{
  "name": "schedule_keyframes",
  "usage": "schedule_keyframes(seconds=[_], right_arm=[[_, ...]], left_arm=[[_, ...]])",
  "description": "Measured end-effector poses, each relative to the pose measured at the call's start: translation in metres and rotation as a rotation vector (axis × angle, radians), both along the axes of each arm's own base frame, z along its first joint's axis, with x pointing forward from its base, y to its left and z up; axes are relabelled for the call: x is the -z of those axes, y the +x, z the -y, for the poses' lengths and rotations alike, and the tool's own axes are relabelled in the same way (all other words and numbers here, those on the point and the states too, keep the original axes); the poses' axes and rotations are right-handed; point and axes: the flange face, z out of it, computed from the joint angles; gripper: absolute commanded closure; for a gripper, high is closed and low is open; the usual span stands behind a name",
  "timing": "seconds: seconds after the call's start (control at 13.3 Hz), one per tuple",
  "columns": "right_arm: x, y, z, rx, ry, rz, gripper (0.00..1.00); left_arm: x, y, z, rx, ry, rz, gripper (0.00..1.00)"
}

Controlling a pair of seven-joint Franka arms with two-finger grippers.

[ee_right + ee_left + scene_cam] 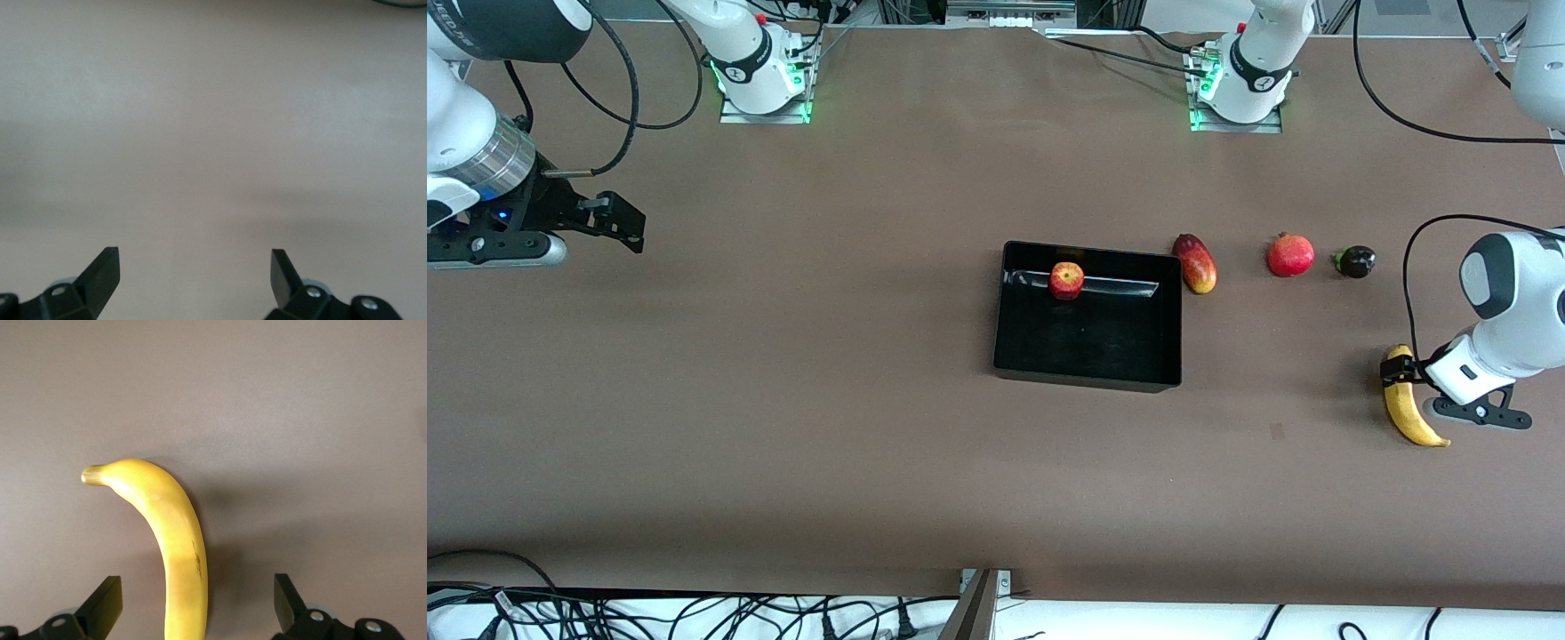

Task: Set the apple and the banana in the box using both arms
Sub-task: 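Grasp the banana with the left gripper and lift it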

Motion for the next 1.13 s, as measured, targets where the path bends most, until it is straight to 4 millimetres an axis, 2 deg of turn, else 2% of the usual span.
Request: schedule_keyframes(seconds=[0.23,0.3,0.38,0.45,0.53,0.9,1.05,1.13], right_arm=[[-0.002,0.002,0.0,0.0,0.001,0.011,0.0],[-0.002,0.002,0.0,0.0,0.001,0.012,0.0],[-0.002,0.003,0.0,0.0,0.002,0.012,0.0],[-0.002,0.003,0.0,0.0,0.002,0.012,0.0],[-0.002,0.003,0.0,0.0,0.002,0.013,0.0],[-0.002,0.004,0.0,-0.001,0.002,0.015,0.0],[-0.002,0.004,0.0,-0.001,0.002,0.016,0.0],[-0.003,0.004,-0.001,-0.001,0.002,0.017,0.0]], left_arm=[[0.037,0.001,-0.01,0.016,-0.028,0.056,0.0],[0.049,-0.001,-0.015,0.018,-0.037,0.068,0.09],[0.058,-0.003,-0.019,0.017,-0.043,0.073,0.4],[0.063,-0.004,-0.022,0.018,-0.046,0.073,0.8],[0.064,-0.005,-0.024,0.017,-0.046,0.074,1.0],[0.061,-0.004,-0.025,0.018,-0.043,0.075,1.0],[0.047,-0.004,-0.02,0.025,-0.039,0.037,1.0],[0.032,-0.003,-0.008,0.024,-0.047,-0.002,1.0]])
